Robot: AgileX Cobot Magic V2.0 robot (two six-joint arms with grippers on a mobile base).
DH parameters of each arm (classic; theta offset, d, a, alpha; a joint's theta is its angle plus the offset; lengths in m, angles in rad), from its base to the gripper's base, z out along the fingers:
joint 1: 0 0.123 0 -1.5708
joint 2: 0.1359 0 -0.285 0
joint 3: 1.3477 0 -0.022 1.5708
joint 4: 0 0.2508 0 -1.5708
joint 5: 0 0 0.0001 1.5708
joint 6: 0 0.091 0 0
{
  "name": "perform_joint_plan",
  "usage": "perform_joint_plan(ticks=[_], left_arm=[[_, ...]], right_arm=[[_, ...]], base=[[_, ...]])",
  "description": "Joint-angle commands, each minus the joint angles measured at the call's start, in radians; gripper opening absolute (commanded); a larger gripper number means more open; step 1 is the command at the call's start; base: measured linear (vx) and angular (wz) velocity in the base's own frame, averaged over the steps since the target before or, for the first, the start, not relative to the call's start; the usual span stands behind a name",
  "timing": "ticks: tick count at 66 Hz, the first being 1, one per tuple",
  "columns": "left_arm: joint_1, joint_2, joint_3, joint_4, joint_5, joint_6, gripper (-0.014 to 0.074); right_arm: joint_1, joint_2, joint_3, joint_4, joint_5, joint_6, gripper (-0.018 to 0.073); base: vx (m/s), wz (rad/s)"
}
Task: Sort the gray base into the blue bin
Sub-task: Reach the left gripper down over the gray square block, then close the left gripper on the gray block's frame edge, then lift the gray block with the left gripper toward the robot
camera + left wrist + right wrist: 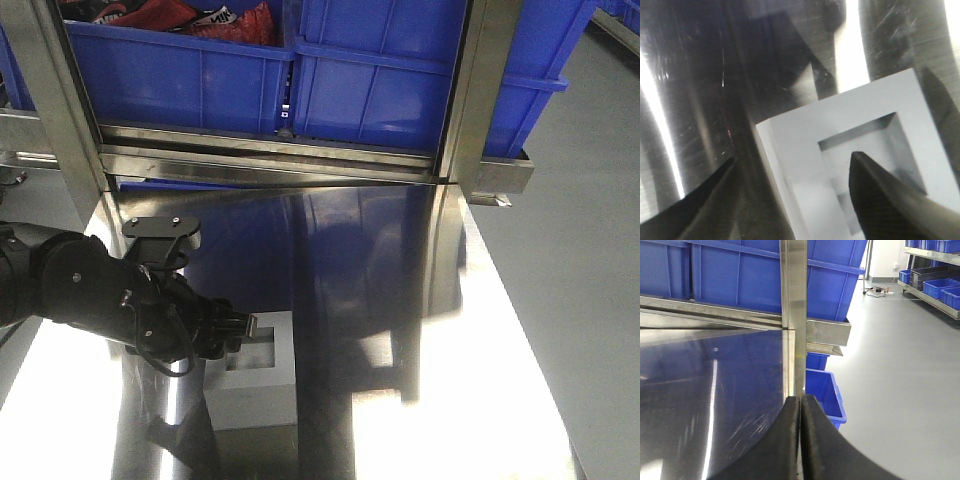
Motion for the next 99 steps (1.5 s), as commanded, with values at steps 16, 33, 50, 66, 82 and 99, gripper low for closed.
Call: perform_joint_plan(ticks=[16, 33, 50, 66, 82, 99], left_arm=[[-0.008, 0.011, -0.029, -0.016, -0.015, -0.007, 0.0388], [-0.008, 0.014, -0.029, 0.0, -0.003, 0.004, 0.0174], [-0.008, 0.001, -0.029, 0.032, -0.006, 0.009, -0.0008], [-0.008, -0.102, -0.029, 0.1, -0.044, 0.023, -0.0007], [-0.008, -0.285, -0.029, 0.154, -0.075, 0.024, -0.0007], [-0.008, -0.476, 0.002, 0.204, -0.114, 0.024, -0.0007]], right_arm=[[-0.005, -0.011, 0.014, -0.006, -0.074, -0.005, -0.0009], [-0.005, -0.011, 0.014, -0.006, -0.074, -0.005, -0.0009], [-0.005, -0.011, 0.014, -0.006, -0.074, -0.005, -0.0009], [-0.005, -0.011, 0.014, -0.006, -0.074, -0.005, -0.0009], [-0.005, -0.011, 0.014, -0.006, -0.074, -0.005, -0.0009], [-0.005, -0.011, 0.014, -0.006, -0.074, -0.005, -0.0009]], base=[[0.0, 0.0], [0.0, 0.0], [0.0, 0.0], [0.0, 0.0], [0.0, 0.0], [0.0, 0.0]])
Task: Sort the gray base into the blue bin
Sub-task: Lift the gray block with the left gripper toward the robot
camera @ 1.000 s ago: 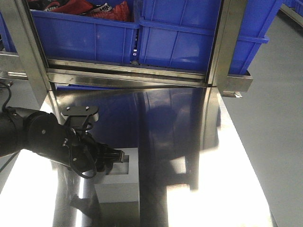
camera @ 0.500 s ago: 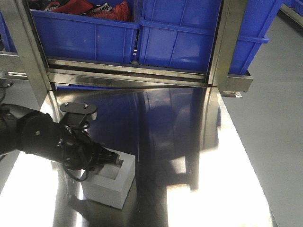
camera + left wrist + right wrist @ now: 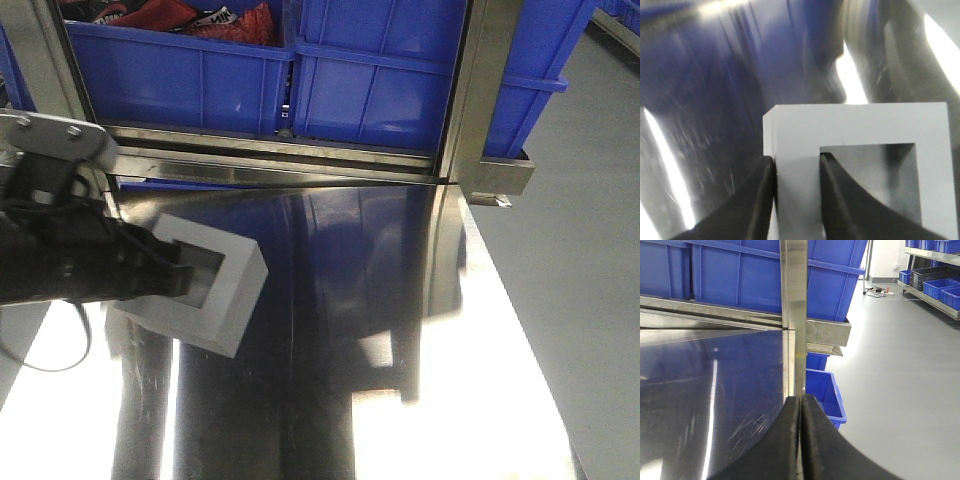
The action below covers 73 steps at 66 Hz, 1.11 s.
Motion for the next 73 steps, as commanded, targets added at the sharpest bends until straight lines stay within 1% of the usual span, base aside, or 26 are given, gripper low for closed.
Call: perform_joint_plan(ticks=[1, 14, 20, 31, 43, 55, 73], left_arm=[[-0.003, -0.107, 0.009, 0.011, -0.117, -0.003, -0.0007], [-0.003, -0.299, 0.18, 0.012, -0.292, -0.003, -0.0007], [-0.003, -0.385, 0.264, 0.019, -0.343, 0.004, -0.0007], [-0.003, -0.54, 0.417, 0.077, -0.412, 0.004, -0.0006], [-0.003, -0.711, 0.576, 0.077, -0.529, 0.004, -0.0006], [-0.003, -0.821, 0.651, 0.079, -0.534, 0.004, -0.0006], [-0.003, -0.839, 0.654, 0.078, -0.517, 0.004, -0.0006]], right_arm=[[-0.005, -0.011, 0.014, -0.006, -0.074, -0.005, -0.0009], [-0.005, -0.011, 0.014, -0.006, -0.074, -0.005, -0.0009], [-0.005, -0.011, 0.014, -0.006, -0.074, -0.005, -0.0009], [-0.005, -0.011, 0.014, -0.006, -0.074, -0.005, -0.0009], [-0.005, -0.011, 0.014, -0.006, -0.074, -0.005, -0.0009], [-0.005, -0.011, 0.014, -0.006, -0.074, -0.005, -0.0009], [-0.005, -0.011, 0.014, -0.006, -0.074, -0.005, -0.0009]], base=[[0.0, 0.0], [0.0, 0.0], [0.0, 0.0], [0.0, 0.0], [0.0, 0.0], [0.0, 0.0], [0.0, 0.0]])
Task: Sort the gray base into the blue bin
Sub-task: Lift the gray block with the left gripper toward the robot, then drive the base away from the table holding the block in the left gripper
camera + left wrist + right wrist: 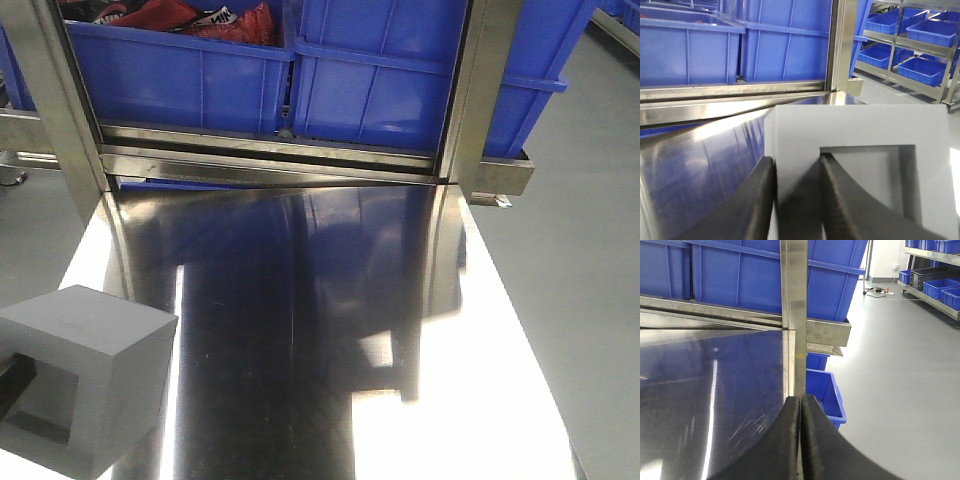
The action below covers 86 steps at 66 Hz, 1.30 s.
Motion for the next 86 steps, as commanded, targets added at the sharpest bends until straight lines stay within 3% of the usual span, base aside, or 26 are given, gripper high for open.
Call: perform_joint_plan(ticks=[1, 86], left_arm=[[-0.003, 0.005, -0.03, -0.004, -0.099, -0.004, -0.0006], [-0.003, 0.005, -0.03, -0.005, -0.056, -0.004, -0.0006]], right_arm=[[-0.005, -0.011, 0.014, -0.006, -0.074, -0.005, -0.0009], [-0.005, -0.011, 0.014, -0.006, -0.074, -0.005, -0.0009]], base=[[0.0, 0.0], [0.0, -0.02]])
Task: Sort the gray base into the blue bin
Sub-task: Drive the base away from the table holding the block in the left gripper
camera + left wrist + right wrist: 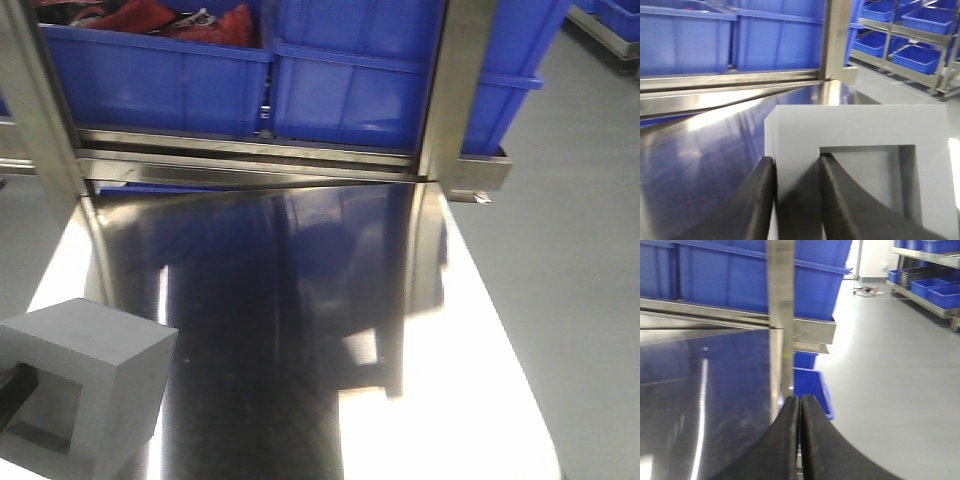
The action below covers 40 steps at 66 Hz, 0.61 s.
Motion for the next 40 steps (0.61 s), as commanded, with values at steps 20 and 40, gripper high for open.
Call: perform_joint_plan(ticks=[20, 40], left_arm=[[-0.003, 0.005, -0.03, -0.005, -0.104, -0.006, -0.0006], [-0.003, 0.005, -0.03, -0.005, -0.104, -0.006, -0.0006]], right_arm=[[-0.005, -0.011, 0.014, -0.006, -0.074, -0.005, -0.0009], [-0.005, -0.011, 0.014, -0.006, -0.074, -0.005, -0.0009]], base=[[-0.02, -0.49], [-0.05, -0.65]])
